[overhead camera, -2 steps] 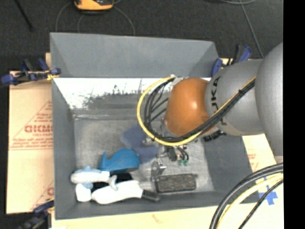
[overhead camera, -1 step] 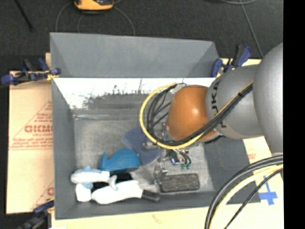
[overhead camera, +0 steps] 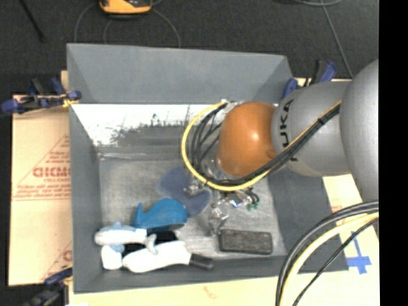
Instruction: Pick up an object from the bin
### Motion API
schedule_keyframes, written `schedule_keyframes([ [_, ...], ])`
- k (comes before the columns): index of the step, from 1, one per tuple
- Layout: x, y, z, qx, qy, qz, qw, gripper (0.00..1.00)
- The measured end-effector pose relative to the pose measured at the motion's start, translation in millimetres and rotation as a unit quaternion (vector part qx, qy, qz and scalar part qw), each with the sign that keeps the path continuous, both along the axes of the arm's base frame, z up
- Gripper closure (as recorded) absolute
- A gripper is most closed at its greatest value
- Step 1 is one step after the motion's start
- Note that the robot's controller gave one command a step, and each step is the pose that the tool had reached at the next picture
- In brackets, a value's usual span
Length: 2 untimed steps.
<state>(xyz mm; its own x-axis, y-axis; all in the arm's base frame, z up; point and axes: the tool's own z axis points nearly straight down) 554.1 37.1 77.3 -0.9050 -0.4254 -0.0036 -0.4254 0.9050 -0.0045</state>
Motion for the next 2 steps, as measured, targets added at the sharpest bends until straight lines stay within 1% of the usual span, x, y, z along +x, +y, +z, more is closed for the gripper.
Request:
schedule_keyframes([
  [1, -16.3, 16, 0, 0.001, -0.0101, 0.048, 0.9988, 0.00],
  [2, -51.2, 24, 0, 0.002, -0.0104, 0.067, 0.9977, 0.00],
])
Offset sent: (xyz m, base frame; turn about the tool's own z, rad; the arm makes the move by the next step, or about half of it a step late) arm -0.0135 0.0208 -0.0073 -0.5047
